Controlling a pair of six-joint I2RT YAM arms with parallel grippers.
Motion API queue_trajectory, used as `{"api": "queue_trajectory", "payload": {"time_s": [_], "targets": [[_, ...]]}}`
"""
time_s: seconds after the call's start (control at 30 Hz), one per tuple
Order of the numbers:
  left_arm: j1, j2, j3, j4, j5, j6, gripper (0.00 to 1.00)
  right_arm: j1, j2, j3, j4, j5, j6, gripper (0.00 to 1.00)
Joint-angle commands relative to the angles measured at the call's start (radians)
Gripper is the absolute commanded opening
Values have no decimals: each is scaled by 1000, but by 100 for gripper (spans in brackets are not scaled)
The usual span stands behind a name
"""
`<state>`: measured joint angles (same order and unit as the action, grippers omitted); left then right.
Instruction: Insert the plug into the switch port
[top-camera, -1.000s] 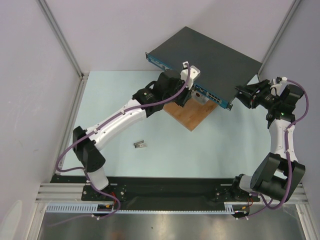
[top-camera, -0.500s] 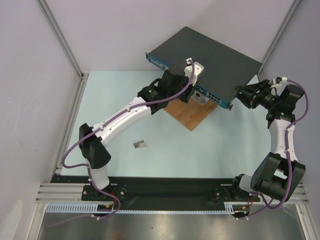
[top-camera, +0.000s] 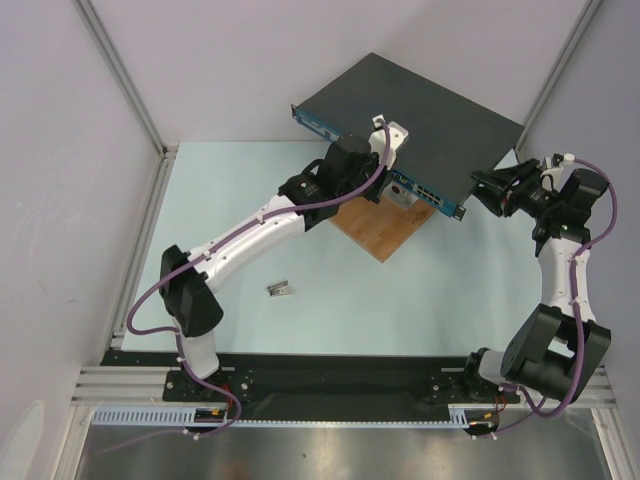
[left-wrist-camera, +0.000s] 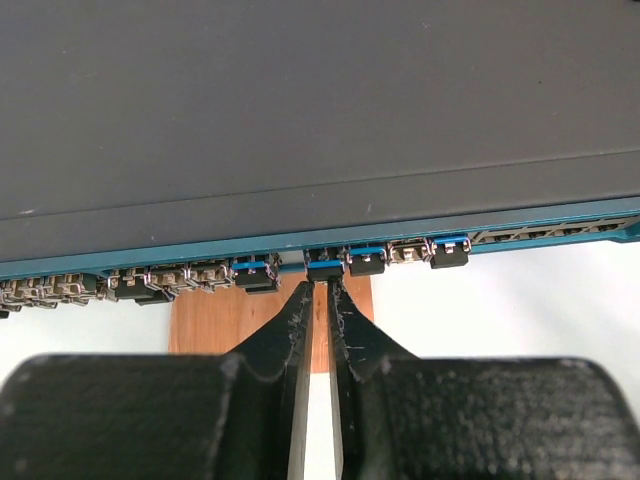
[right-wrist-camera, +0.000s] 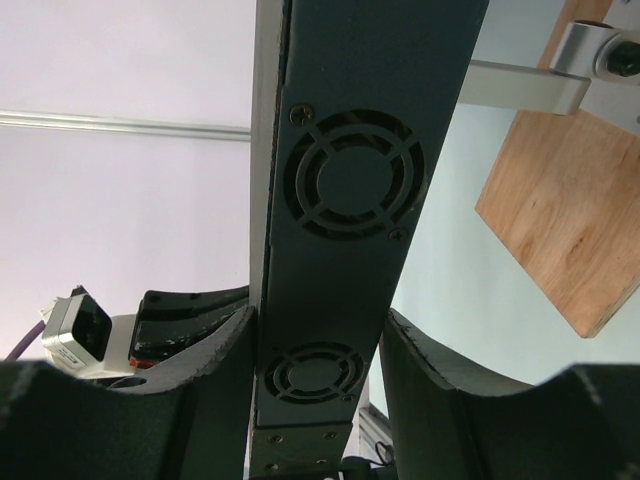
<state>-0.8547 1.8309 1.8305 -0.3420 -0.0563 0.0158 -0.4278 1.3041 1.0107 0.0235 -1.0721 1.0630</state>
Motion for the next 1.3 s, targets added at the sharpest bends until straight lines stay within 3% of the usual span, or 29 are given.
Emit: {"api": "queue_trajectory", "payload": {"time_s": [0.0, 0.57, 0.87, 0.97, 1.0, 1.07, 1.2, 1.27], "targets": [[20, 5, 18, 187, -16, -10, 14, 26, 44, 11, -10, 69, -72, 0], [25, 105, 53, 337, -4, -73, 10, 44, 46, 9, -17, 70, -78, 0], [28, -85, -117, 232, 88, -51, 20, 32, 67, 32, 4, 61, -75, 0], [31, -197, -213, 143, 131, 8, 27, 27, 73, 48, 19, 54, -77, 17], [34, -232, -244, 108, 163, 42, 32, 21, 78, 52, 19, 51, -77, 28], [43, -321, -331, 57, 180, 67, 37, 14, 77, 58, 19, 40, -80, 37], [95, -436, -450, -96, 239, 149, 48, -17, 66, 75, -19, 28, -119, 71], [135, -484, -512, -202, 262, 205, 56, -37, 61, 91, -74, 17, -155, 78]]}}
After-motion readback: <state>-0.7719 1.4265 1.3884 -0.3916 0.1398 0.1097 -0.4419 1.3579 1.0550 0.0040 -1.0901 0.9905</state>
